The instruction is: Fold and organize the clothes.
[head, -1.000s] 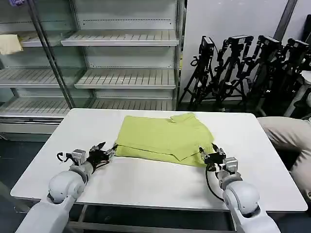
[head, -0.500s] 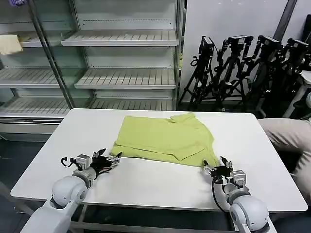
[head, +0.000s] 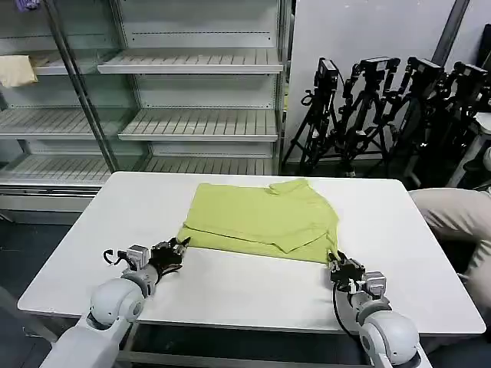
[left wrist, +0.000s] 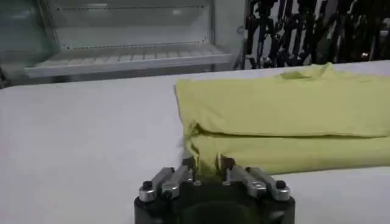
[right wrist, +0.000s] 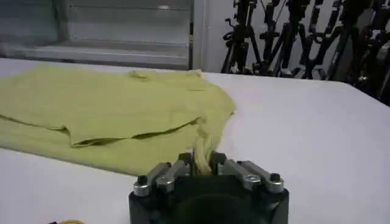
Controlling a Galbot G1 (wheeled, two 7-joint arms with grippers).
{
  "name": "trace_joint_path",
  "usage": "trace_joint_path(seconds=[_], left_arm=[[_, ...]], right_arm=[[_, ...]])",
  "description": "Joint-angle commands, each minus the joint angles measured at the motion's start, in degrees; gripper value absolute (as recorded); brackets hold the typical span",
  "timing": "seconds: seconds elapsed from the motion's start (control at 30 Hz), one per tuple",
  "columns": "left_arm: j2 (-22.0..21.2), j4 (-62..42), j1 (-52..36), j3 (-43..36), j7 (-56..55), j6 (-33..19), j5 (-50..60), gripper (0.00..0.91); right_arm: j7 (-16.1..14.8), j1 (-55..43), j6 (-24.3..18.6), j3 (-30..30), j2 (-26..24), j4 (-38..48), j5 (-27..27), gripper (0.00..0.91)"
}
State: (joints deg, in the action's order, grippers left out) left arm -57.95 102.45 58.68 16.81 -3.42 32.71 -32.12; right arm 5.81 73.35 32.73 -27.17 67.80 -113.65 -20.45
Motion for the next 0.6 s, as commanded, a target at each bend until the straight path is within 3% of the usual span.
trace_joint_path(seconds=[0.03, 0.4, 0.6], left_arm=[[0.8, 4.4, 4.1, 1.6, -0.2, 0.3, 0.3, 0.01], [0.0, 25.8, 30.8, 14.3, -0.9, 0.2, 0.3, 0.01], [-1.2, 28.1, 35.9, 18.8, -1.3, -0.2, -0.5, 0.01]], right_arm=[[0.1, 2.8, 0.4, -1.2, 0.0, -3.7, -0.3, 0.0], [-2.5, 21.4, -1.8, -7.4, 0.6, -19.3, 3.0, 0.0], [-3.1, 28.1, -3.4, -9.0, 1.9, -23.9, 5.3, 0.0]])
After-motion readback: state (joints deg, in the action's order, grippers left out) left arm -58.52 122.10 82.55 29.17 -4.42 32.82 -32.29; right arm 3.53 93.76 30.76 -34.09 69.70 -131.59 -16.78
